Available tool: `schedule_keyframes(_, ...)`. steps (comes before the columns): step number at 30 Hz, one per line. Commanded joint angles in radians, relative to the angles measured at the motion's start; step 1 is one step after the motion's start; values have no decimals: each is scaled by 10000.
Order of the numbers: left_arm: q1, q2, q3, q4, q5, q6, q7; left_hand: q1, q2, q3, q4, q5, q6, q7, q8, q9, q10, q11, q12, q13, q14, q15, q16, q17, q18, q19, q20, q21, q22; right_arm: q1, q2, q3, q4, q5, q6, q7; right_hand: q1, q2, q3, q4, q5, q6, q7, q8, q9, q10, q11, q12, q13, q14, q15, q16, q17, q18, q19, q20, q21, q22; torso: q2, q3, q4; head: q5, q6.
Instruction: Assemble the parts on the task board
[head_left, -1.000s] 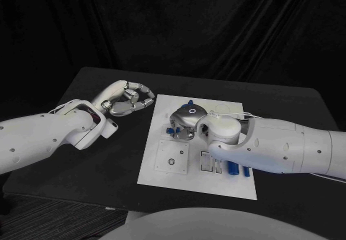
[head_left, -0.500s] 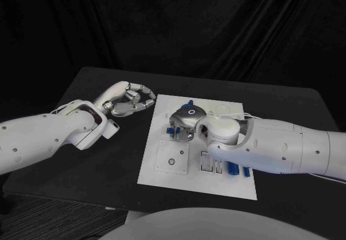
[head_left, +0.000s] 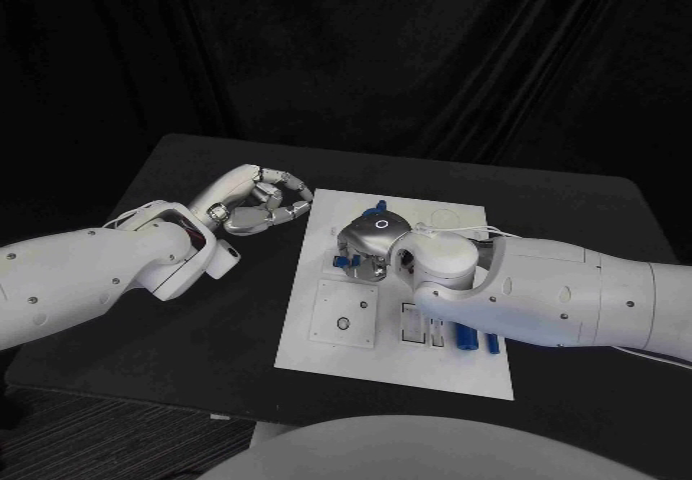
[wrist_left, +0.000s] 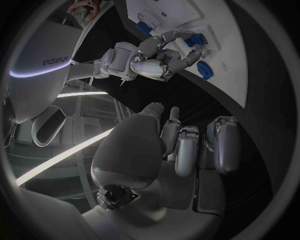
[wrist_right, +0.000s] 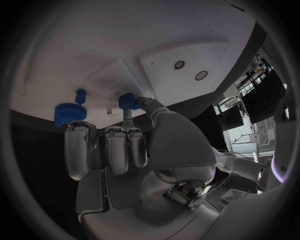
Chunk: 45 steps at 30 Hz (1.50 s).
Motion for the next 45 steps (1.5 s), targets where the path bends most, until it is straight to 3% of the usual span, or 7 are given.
schedule_keyframes(1, -46, 11, 6, -13, 18, 254, 52, 195, -1, 87, -35, 88, 42, 30, 31, -36, 2, -50, -56, 812, 1038, 52, 27, 2635, 44, -71, -1, -40, 1973, -51, -39, -9, 9, -89, -531, 97, 172, 45, 269, -209, -5, 266, -32, 34, 14, 1057, -6, -63, 2630, 1029, -50, 26, 2635, 93, 569, -39, 54, 2297, 1, -1, -1, 19, 2)
schedule_keyframes(7, -121, -14, 5, -69, -58, 430, 113, 580, -82, 247, -117, 400, 47, 45, 60, -125, -46, -43, -94, 777, 1038, 59, 27, 2635, 46, -80, 7, -44, 1972, -57, -137, -9, 89, -89, -1053, 258, 213, 77, 489, -391, 0, 532, -44, 97, 4, 1057, 4, -63, 2630, 1029, -52, 26, 2635, 72, 610, -36, 137, 2326, 0, -2, -1, 42, 2)
schedule_keyframes(14, -252, -87, 4, -103, -1563, 739, 198, 819, -376, 302, -105, 588, -56, 8, -73, -313, -185, -65, -227, 675, 1038, 54, 27, 2635, 71, -173, 11, -136, 1939, -24, -361, -8, 391, 84, -1359, 357, 80, 51, 548, -402, 56, 600, -27, 61, -39, 1057, 16, -63, 2630, 1029, -43, 26, 2635, 55, 643, -32, 202, 2348, -3, -3, -1, 87, 2)
schedule_keyframes(25, -431, -190, 4, -86, -3487, 1091, 164, 919, -821, 553, 33, 1015, 586, -258, -858, -1140, 263, -271, 137, 914, 1038, -116, 27, 2635, -13, 146, -132, 219, 2059, 112, -511, -8, 585, 368, -1678, 506, -133, -15, 562, -362, -2, 674, 10, -6, -108, 1057, 48, -63, 2630, 1029, 2, 26, 2635, 36, 677, -6, 272, 2371, -6, -5, -1, 132, 2)
schedule_keyframes(27, -455, -178, 4, -77, -3641, 1194, 121, 890, -867, 636, 35, 992, 671, -343, -1109, -1337, 349, -339, 211, 968, 1038, -168, 27, 2635, -34, 221, -183, 303, 2087, 120, -503, -8, 581, 418, -1657, 529, -150, -20, 563, -359, -21, 679, 14, -13, -114, 1057, 51, -63, 2630, 1029, 6, 26, 2635, 35, 679, -3, 277, 2373, -5, -6, -1, 142, 2)
schedule_keyframes(30, -495, -137, 4, -63, -3805, 1377, 35, 919, -964, 1197, 43, 164, 909, -427, -1640, -1804, 519, -424, 362, 1086, 1038, -263, 27, 2635, -75, 358, -277, 460, 2138, 127, -489, -8, 571, 507, -1595, 551, -175, -26, 567, -354, -52, 686, 18, -25, -125, 1057, 56, -63, 2630, 1029, 13, 26, 2635, 35, 679, 3, 277, 2373, -6, -6, -1, 151, 2)
schedule_keyframes(45, -566, 207, 4, -178, -3941, 1813, -309, 739, -1306, 2157, 12, 0, 932, -594, -2417, -2471, 593, -533, 420, 1143, 1038, -346, 27, 2635, -84, 384, -361, 508, 2148, 131, -434, -8, 537, 581, -1381, 527, -181, -26, 571, -355, -63, 685, 20, -33, -131, 1057, 58, -63, 2630, 1029, 16, 26, 2635, 38, 674, 5, 267, 2369, 18, -22, -1, 174, 2)
